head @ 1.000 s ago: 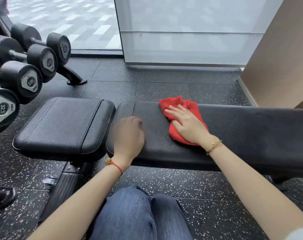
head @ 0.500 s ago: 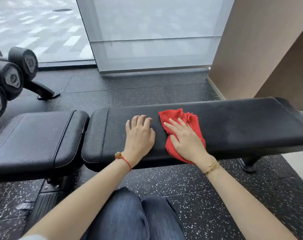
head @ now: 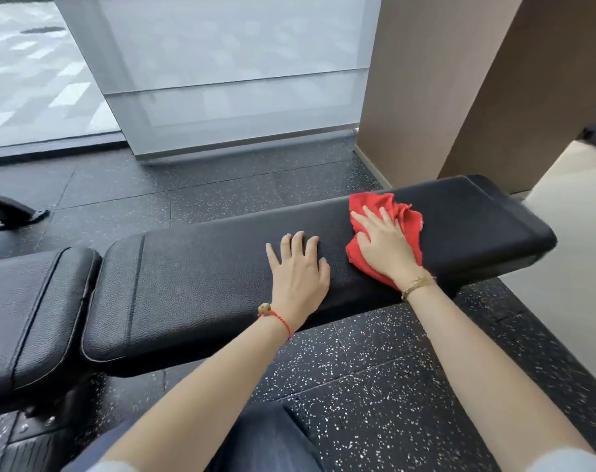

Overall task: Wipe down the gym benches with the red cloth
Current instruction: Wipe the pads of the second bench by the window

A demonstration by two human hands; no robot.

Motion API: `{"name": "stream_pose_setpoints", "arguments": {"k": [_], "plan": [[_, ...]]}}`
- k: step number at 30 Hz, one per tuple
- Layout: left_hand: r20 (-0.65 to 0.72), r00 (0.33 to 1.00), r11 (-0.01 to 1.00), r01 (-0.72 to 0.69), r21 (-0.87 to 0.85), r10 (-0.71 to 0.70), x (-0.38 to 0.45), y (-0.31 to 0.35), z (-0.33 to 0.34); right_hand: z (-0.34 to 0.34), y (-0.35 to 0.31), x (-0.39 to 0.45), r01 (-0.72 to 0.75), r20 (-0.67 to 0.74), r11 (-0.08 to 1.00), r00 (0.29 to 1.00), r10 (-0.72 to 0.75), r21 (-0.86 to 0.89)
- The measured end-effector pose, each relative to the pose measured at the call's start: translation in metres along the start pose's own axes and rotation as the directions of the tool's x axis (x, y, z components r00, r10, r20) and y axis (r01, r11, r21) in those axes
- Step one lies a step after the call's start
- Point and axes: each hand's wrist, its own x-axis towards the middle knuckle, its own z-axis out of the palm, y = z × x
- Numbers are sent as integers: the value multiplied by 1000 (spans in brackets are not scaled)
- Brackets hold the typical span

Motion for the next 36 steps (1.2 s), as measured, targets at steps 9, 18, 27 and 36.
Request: {"name": "stream_pose_setpoints", "arguments": {"k": [9, 18, 27, 36], "plan": [[-78, 997, 999, 15, 52, -11, -1, 5, 10, -22, 83, -9, -159, -111, 987, 981, 157, -10], [-109, 994, 993, 35, 110, -23, 0, 7, 11, -6, 13, 38, 31, 43, 999, 999, -30, -9], [-104, 994, 994, 25, 111, -13, -1, 5, 12, -17, 78, -20, -6, -76, 999, 997, 8, 34], [-105, 994, 993, 32, 114, -20, -1, 8, 11, -44, 122, 56, -330, -103, 944, 940, 325, -27]]}}
